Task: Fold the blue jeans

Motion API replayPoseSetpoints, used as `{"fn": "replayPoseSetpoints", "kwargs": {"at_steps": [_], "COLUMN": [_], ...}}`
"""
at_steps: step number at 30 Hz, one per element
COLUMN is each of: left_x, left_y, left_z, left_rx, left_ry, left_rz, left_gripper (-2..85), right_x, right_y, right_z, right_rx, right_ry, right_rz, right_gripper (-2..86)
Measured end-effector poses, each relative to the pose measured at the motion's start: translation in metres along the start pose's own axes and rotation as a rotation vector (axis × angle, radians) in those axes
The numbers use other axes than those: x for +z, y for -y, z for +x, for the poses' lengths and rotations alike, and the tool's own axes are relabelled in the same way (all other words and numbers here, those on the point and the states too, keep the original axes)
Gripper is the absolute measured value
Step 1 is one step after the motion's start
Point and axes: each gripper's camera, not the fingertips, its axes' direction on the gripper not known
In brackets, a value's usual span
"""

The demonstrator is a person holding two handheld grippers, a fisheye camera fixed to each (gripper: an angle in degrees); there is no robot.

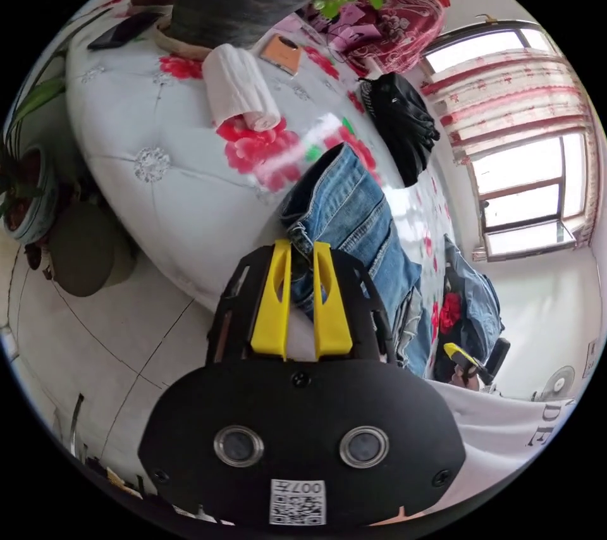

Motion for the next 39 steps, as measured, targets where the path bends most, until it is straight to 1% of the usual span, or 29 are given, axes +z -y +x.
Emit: {"fn": "replayPoseSetpoints", "kwargs": {"at_steps": [3, 5, 6, 8, 9, 11, 12, 14, 15, 16, 17, 18, 21, 23, 26, 28, 31, 33, 35, 37, 39], "left_x": [-0.016, -0.031, -0.034, -0.04, -0.041, -0.032, -0.026, 0.015, 0.027, 0.052, 0.07, 0.076, 0.099, 0.119, 0.149, 0.171, 0.217, 0.237, 0.263, 0.267, 0.262], "left_y": [0.008, 0.012, 0.011, -0.004, -0.012, -0.056, -0.069, -0.125, -0.139, -0.161, -0.174, -0.177, -0.163, -0.132, -0.104, -0.1, -0.108, -0.108, -0.102, -0.096, -0.084], "left_z": [0.03, 0.088, 0.106, 0.181, 0.201, 0.276, 0.293, 0.343, 0.35, 0.359, 0.358, 0.355, 0.326, 0.284, 0.235, 0.219, 0.209, 0.21, 0.217, 0.232, 0.25], "left_rx": [0.14, 0.384, 0.457, 0.749, 0.824, 1.127, 1.192, 1.355, 1.376, 1.389, 1.373, 1.36, 1.234, 1.048, 0.85, 0.791, 0.718, 0.705, 0.669, 0.711, 0.769], "left_ry": [-0.139, -0.23, -0.253, -0.36, -0.392, -0.532, -0.572, -0.703, -0.724, -0.711, -0.648, -0.624, -0.523, -0.39, -0.275, -0.231, -0.243, -0.275, -0.311, -0.315, -0.329], "left_rz": [0.056, 0.068, 0.065, 0.029, 0.015, -0.093, -0.14, -0.411, -0.491, -0.616, -0.652, -0.655, -0.653, -0.64, -0.673, -0.712, -0.824, -0.828, -0.918, -0.913, -0.875], "left_gripper": [5.2, 5.2, 5.2, 5.2, 5.2, 5.6, 5.9, 7.2, 7.6, 8.5, 8.7, 8.8, 9.5, 11.0, 13.5, 14.2, 13.4, 11.1, 6.7, 5.2, 4.9], "right_x": [-0.036, -0.057, -0.071, -0.091, -0.103, -0.122, -0.132, -0.144, -0.15, -0.153, -0.155, -0.156, -0.154, -0.149, -0.137, -0.121, -0.105, -0.103, -0.097, -0.101, -0.112], "right_y": [-0.017, -0.029, -0.038, -0.053, -0.064, -0.083, -0.096, -0.118, -0.131, -0.144, -0.149, -0.16, -0.183, -0.191, -0.189, -0.175, -0.153, -0.137, -0.121, -0.101, -0.083], "right_z": [0.01, 0.02, 0.028, 0.04, 0.049, 0.06, 0.069, 0.082, 0.09, 0.097, 0.1, 0.107, 0.117, 0.124, 0.135, 0.144, 0.148, 0.147, 0.15, 0.147, 0.142], "right_rx": [0.076, 0.132, 0.175, 0.236, 0.284, 0.355, 0.406, 0.482, 0.526, 0.566, 0.585, 0.62, 0.694, 0.73, 0.761, 0.762, 0.751, 0.739, 0.723, 0.694, 0.664], "right_ry": [-0.004, -0.017, -0.022, -0.02, -0.017, 0.0, 0.012, 0.034, 0.051, 0.064, 0.072, 0.091, 0.105, 0.117, 0.144, 0.169, 0.138, 0.098, 0.114, 0.093, 0.096], "right_rz": [0.102, 0.156, 0.192, 0.25, 0.291, 0.37, 0.422, 0.491, 0.527, 0.551, 0.558, 0.566, 0.575, 0.56, 0.509, 0.429, 0.358, 0.308, 0.236, 0.203, 0.227], "right_gripper": [0.3, 0.5, 0.6, 0.9, 1.2, 1.8, 2.2, 3.3, 4.2, 5.0, 5.4, 6.3, 8.4, 9.5, 11.0, 11.5, 10.2, 9.2, 8.2, 6.9, 6.0]}}
